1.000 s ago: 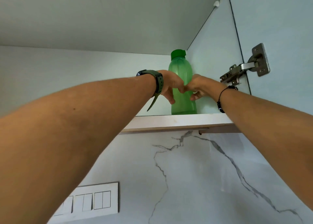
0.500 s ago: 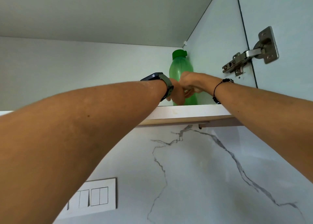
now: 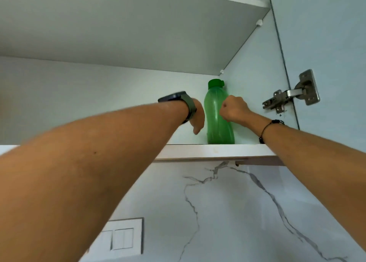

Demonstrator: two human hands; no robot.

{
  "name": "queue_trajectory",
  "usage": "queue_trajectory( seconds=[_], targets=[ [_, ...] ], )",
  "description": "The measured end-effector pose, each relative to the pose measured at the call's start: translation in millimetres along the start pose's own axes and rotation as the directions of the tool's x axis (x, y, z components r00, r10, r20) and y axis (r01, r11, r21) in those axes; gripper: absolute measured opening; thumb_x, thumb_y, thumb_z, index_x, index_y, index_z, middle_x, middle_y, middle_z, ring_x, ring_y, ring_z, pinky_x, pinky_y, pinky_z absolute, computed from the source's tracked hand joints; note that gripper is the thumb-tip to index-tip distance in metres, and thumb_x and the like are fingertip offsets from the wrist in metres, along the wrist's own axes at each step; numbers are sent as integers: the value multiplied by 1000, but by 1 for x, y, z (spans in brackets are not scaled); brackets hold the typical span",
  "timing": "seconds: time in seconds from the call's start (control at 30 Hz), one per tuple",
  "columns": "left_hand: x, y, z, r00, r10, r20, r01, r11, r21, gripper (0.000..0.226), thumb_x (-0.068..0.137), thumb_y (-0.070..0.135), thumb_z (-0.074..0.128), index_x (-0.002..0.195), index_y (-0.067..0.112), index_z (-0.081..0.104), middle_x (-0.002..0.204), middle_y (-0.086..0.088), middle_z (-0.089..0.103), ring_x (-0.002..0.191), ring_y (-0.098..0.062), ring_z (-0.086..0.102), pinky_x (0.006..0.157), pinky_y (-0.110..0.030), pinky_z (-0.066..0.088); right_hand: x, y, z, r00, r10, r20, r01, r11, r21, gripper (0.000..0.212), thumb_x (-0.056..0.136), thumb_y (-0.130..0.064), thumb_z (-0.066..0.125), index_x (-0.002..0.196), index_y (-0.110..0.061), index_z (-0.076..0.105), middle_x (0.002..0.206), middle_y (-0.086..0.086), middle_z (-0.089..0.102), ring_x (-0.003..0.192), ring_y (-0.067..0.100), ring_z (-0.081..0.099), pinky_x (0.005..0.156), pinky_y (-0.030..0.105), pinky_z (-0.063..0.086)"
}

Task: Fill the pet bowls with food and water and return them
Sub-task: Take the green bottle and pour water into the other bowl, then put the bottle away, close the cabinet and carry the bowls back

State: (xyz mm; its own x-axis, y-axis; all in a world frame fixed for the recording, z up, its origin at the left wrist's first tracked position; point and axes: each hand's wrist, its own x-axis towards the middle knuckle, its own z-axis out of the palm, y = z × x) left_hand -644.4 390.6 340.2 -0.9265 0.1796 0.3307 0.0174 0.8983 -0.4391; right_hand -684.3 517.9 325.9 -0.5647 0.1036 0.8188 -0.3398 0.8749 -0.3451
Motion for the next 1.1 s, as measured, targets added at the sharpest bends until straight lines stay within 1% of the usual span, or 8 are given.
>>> queue_trajectory(
  seconds=[0.17, 0.43, 0.57, 0.67, 0.77, 0.87, 1.0, 1.1],
  targets=[
    [-58, -78, -12, 984, -116, -134, 110, 993, -45, 54, 91, 30, 54, 140, 12, 43, 146, -6, 43, 132, -29, 43, 109, -41, 36, -20, -52, 3, 997, -76, -5, 75, 970, 229, 18, 81, 3, 51, 84, 10, 67, 86, 23, 70, 81, 34, 68, 77, 38, 57],
    [-196, -204, -2, 904, -374, -209, 385, 923, 13, 40, 92, 25, 54, 126, 5, 54, 129, -13, 56, 117, -32, 55, 101, -43, 45, -78, -211, -1, 935, -354, 32, 305, 845, 439, 21, 77, 1, 50, 80, 6, 70, 81, 21, 71, 79, 33, 69, 67, 32, 54],
    [-290, -258, -12, 844, -508, -173, 532, 835, 142, 11, 88, 22, 53, 92, 11, 53, 97, -7, 54, 85, -26, 50, 76, -33, 41, -127, -316, -8, 837, -546, -33, 470, 688, 552, 19, 74, 1, 50, 78, 11, 66, 77, 27, 67, 75, 37, 64, 58, 32, 49],
    [-358, -276, -30, 786, -602, -141, 617, 747, 247, 10, 88, 20, 55, 93, 11, 54, 96, -7, 56, 82, -26, 52, 75, -33, 41, -170, -384, -20, 766, -638, -73, 525, 557, 644, 19, 68, 3, 53, 80, 13, 65, 77, 33, 63, 67, 31, 62, 55, 33, 45],
    [-417, -284, -53, 725, -675, -139, 677, 662, 322, 27, 89, 20, 55, 110, 4, 60, 110, -13, 63, 98, -31, 62, 85, -38, 48, -208, -440, -39, 691, -707, -153, 582, 418, 697, 18, 74, 0, 56, 83, 3, 71, 88, 20, 71, 87, 30, 66, 65, 29, 47],
    [-473, -288, -81, 654, -734, -184, 739, 569, 360, 32, 90, 20, 54, 118, 4, 57, 119, -13, 60, 105, -32, 59, 87, -39, 48, -240, -481, -66, 644, -727, -239, 588, 270, 762, 19, 80, -4, 57, 89, -5, 73, 95, 11, 72, 86, 21, 63, 70, 20, 37],
    [-539, -293, -103, 554, -806, -208, 797, 441, 412, 18, 87, 16, 52, 99, 6, 60, 101, -11, 60, 88, -27, 53, 75, -31, 42, -270, -524, -96, 581, -740, -337, 595, 104, 797, 15, 78, -6, 56, 82, -4, 70, 83, 10, 70, 83, 25, 64, 72, 28, 49],
    [-579, -296, -106, 496, -828, -263, 828, 359, 431, 18, 83, 11, 51, 94, 3, 63, 97, -15, 61, 86, -28, 56, 72, -32, 44, -303, -545, -113, 495, -762, -418, 625, -22, 780, 16, 81, -7, 54, 83, -2, 69, 82, 12, 70, 83, 29, 63, 72, 31, 47]
  ],
)
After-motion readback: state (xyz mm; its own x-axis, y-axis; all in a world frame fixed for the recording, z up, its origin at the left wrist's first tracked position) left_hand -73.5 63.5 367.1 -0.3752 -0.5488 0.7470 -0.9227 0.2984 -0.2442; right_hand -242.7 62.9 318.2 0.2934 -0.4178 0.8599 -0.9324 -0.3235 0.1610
